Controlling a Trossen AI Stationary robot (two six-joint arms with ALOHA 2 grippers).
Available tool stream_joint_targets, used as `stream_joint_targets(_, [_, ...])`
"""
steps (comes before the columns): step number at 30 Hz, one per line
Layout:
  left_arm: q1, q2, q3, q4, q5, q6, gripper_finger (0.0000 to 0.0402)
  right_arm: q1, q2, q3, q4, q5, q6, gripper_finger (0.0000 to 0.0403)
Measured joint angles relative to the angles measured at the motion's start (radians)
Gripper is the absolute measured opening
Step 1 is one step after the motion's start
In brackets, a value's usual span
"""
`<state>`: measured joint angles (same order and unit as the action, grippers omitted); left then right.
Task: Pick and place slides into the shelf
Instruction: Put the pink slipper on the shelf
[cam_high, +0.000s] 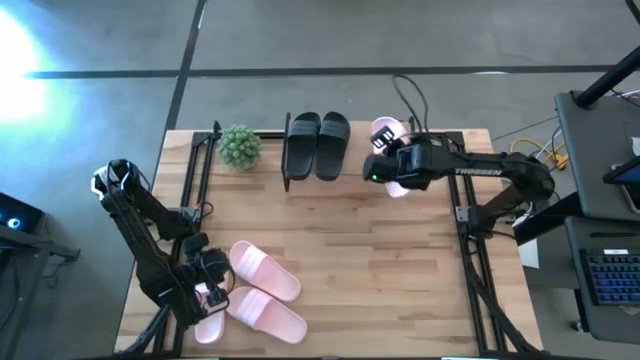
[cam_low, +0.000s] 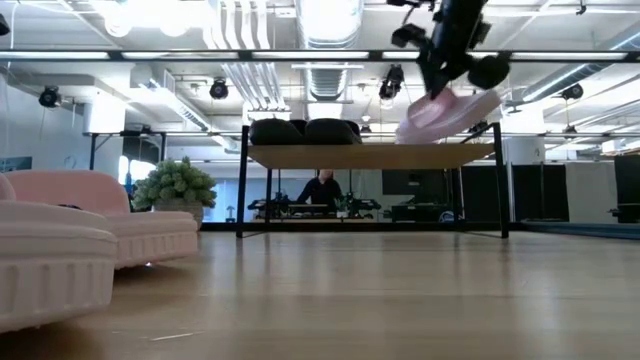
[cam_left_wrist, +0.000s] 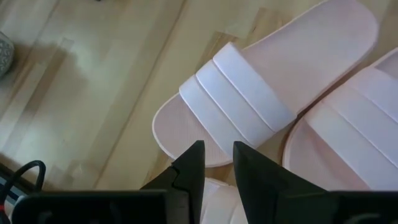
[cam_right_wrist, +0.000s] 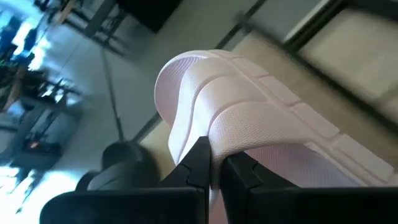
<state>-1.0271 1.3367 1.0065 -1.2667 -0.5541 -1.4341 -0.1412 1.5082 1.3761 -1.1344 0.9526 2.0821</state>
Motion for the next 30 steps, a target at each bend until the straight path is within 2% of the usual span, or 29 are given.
stream_joint_targets(2, [0.000, -0.001, 0.000, 0.000, 0.001, 0.000, 0.0070, -0.035, 0.000, -0.014, 0.071, -0.001, -0.069, 0.0013])
stream_joint_targets(5, [0.000, -0.003, 0.000, 0.000, 0.016, -0.008, 0.0070, -0.098, 0.000, -0.022, 0.071, 0.004, -0.106, 0.0013])
stream_joint_targets(9, [0.000, -0.004, 0.000, 0.001, 0.026, -0.027, 0.0070, -0.170, 0.002, -0.041, 0.071, -0.060, -0.136, 0.0013])
stream_joint_targets(15, [0.000, -0.004, 0.000, 0.000, 0.026, -0.027, 0.0070, -0.190, 0.002, -0.065, 0.191, -0.104, -0.211, 0.0013])
stream_joint_targets(30, [0.000, -0.004, 0.000, 0.000, 0.024, -0.026, 0.0070, -0.191, 0.006, -0.009, 0.207, -0.162, -0.023, 0.0013])
